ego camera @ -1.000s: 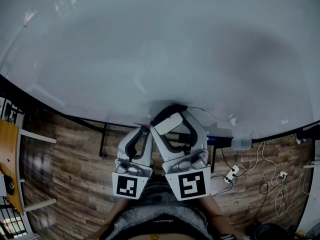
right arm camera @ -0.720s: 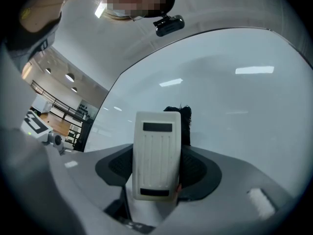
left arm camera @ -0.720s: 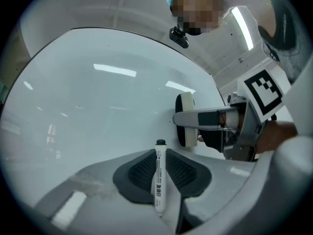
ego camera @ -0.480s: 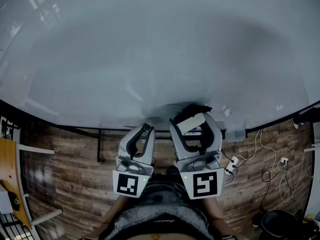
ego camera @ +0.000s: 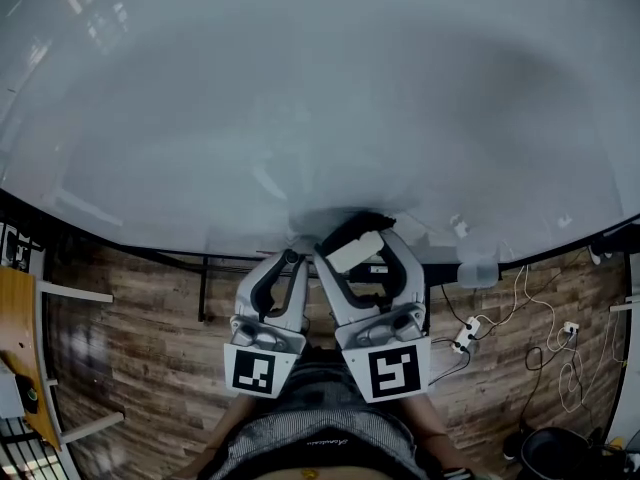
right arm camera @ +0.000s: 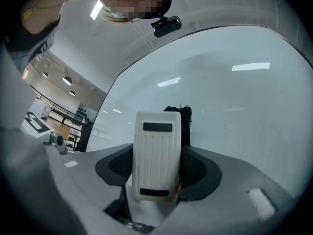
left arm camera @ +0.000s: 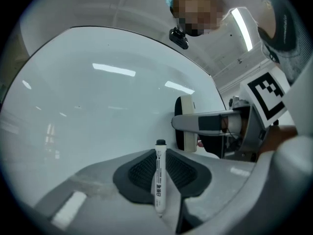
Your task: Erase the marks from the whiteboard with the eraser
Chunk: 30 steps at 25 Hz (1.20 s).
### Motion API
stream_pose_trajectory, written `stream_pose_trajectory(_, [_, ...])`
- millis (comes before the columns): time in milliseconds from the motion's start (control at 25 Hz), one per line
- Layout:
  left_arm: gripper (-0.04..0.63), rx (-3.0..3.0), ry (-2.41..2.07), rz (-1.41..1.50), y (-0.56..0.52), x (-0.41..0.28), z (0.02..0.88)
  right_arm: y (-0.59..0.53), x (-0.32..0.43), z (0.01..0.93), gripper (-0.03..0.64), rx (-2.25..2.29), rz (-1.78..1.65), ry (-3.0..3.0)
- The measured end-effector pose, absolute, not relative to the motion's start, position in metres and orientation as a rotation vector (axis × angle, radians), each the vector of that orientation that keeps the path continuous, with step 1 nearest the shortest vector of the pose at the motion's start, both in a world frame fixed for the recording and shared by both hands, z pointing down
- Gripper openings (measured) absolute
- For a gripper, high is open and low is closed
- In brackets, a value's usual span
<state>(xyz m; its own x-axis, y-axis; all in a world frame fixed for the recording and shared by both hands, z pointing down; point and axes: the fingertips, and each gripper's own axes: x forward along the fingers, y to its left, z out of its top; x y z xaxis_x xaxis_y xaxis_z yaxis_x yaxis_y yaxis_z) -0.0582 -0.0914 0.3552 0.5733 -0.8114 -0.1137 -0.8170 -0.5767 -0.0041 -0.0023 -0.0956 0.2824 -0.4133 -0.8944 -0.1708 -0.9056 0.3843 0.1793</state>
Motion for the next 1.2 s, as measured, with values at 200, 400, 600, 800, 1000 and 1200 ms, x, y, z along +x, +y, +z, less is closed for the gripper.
stream_pose_trajectory(200, [0.071, -2.685, 1.493, 0.148, -0.089, -0.089, 0.353, -0.098, -0.047, 0.285, 0.26, -1.547, 0.377, 2.659])
stream_pose_trajectory(400, [0.071, -2.664, 1.547, 0.122, -0.088, -0.103, 0.358, -0.101, -0.062, 0.29, 0.261, -1.498, 0.364, 2.704])
stream_pose_trajectory(600, [0.071, -2.672, 1.533, 0.125, -0.088, -0.099, 0.357, -0.1, -0.058, 0.29, 0.259, -1.5, 0.376, 2.72])
stream_pose_trajectory(800, [0.071, -2.707, 1.481, 0.138, -0.087, -0.08, 0.357, -0.097, -0.03, 0.294, 0.259, -1.598, 0.382, 2.692])
stream_pose_trajectory(1000, [0.071, -2.745, 1.424, 0.145, -0.087, -0.061, 0.356, -0.094, 0.01, 0.295, 0.259, -1.767, 0.407, 2.621])
stream_pose_trajectory(1200, [0.071, -2.765, 1.378, 0.16, -0.086, -0.047, 0.356, -0.093, 0.034, 0.295, 0.259, -1.863, 0.433, 2.564])
